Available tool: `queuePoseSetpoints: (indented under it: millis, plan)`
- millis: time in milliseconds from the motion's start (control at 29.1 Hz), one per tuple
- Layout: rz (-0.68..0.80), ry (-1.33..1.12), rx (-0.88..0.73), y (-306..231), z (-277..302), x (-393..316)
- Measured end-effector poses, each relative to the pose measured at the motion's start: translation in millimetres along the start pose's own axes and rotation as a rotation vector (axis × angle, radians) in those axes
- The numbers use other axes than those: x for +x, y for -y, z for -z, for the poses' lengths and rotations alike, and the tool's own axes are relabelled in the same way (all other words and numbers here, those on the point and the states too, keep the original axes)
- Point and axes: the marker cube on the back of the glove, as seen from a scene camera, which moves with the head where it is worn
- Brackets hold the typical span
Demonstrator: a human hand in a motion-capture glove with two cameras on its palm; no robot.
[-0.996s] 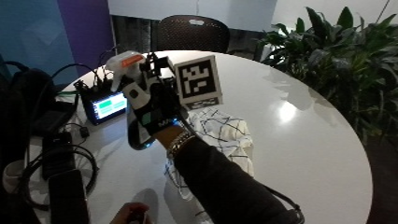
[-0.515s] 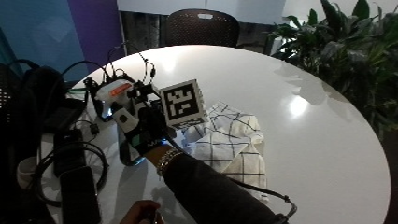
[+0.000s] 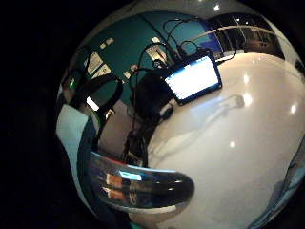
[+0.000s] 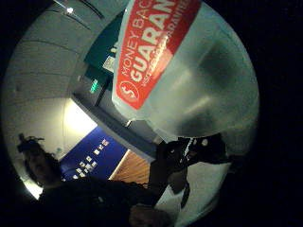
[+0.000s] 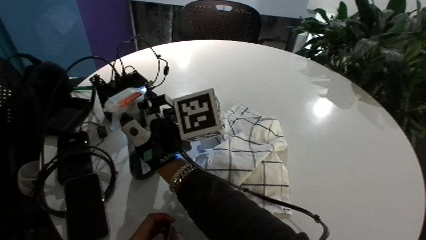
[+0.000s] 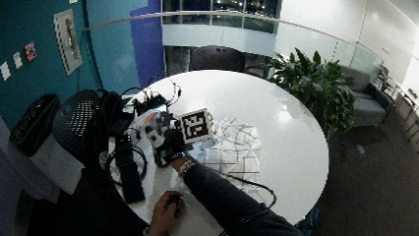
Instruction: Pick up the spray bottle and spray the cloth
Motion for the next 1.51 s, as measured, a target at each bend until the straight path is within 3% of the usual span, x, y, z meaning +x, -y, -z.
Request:
queuePoseSetpoints:
  millis: [309,584,824,1133,1339,1511]
  plan:
    - [-0.033,-0.002,-0.001,-16,2,8]
    - [-0.130,0.016,-0.103,-21,-7,11]
    - [-0.153,-0.111,-0.242,-11,4,9]
    - [-0.112,-0.397,-0.301,-7,64,-4]
    - [-0.015,-0.592,-0.349,-26,120,-26]
    - [-0.032,-0.739,-0.379,-54,165,-47]
